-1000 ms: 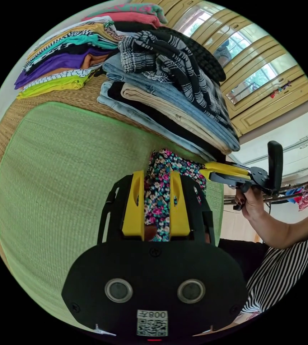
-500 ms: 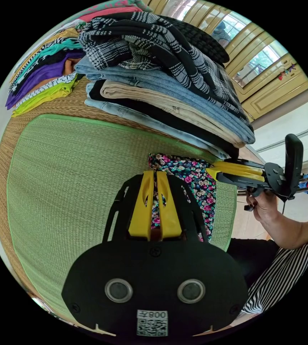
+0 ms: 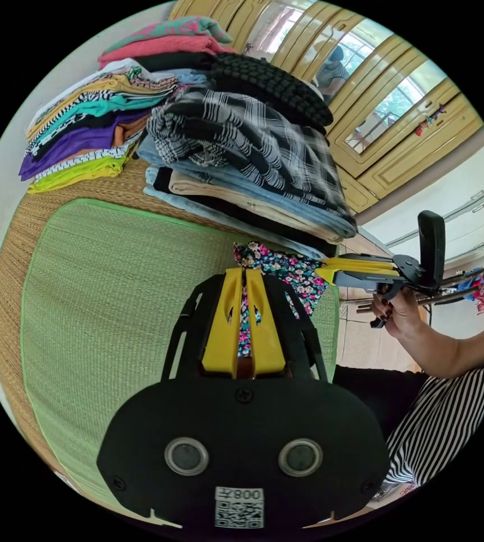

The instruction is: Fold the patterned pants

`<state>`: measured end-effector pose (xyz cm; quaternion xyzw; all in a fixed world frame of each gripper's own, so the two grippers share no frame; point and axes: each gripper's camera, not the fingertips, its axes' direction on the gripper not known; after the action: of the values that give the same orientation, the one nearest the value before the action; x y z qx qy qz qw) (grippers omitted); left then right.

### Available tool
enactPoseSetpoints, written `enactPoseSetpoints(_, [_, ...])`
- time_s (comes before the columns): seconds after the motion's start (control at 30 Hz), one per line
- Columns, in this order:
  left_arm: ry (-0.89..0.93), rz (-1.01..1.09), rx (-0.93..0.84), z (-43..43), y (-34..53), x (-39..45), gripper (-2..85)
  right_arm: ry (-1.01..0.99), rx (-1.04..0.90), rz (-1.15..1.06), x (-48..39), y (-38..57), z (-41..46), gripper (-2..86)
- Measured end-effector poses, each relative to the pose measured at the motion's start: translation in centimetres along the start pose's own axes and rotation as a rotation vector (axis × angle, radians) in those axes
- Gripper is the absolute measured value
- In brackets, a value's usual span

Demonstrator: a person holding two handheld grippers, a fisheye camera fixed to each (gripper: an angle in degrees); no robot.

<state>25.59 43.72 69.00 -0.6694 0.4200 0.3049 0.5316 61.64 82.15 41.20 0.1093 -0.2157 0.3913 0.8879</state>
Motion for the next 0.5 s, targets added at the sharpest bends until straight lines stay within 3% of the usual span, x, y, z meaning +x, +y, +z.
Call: enactPoseSetpoints(0.5, [-0.008, 0.022, 0.233, -12.7, 15.4, 0.5, 1.1, -0.344, -0.075, -0.400, -17.5, 6.3, 1.2, 2.1])
